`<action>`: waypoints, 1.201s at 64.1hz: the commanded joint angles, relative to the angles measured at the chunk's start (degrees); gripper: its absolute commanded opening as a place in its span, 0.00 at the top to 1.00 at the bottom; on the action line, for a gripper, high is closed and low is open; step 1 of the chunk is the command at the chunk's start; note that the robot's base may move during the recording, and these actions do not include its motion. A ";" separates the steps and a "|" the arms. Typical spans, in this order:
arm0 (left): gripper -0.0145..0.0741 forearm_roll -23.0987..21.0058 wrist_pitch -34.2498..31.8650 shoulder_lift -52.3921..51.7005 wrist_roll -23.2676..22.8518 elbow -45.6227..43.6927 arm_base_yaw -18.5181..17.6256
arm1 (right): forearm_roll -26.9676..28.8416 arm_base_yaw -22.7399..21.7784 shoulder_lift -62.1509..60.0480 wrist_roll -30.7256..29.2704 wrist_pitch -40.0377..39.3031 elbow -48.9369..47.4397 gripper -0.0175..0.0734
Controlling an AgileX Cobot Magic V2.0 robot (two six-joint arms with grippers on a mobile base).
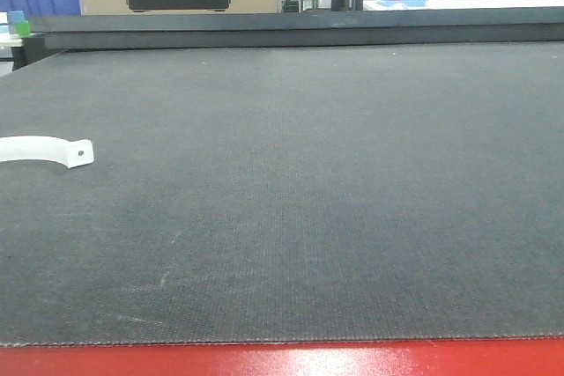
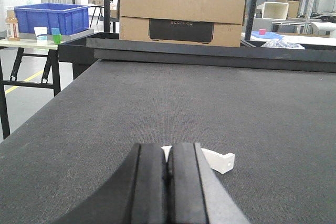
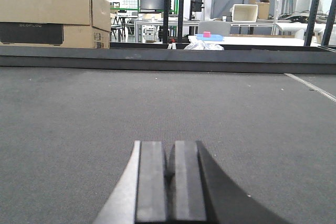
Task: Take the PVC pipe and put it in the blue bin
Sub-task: 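Lower both grippers over the white curved pipe clamp on the table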
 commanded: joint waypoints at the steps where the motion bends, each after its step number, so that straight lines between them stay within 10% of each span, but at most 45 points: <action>1: 0.96 0.29 -0.87 -0.32 -0.37 -0.12 -0.27 | -0.40 -0.28 -0.16 -0.21 -1.43 -0.28 0.99; 77: 0.96 0.29 -1.08 -0.32 -0.37 -0.12 -0.27 | -0.56 -0.28 -0.16 -0.21 -9.91 -0.28 0.99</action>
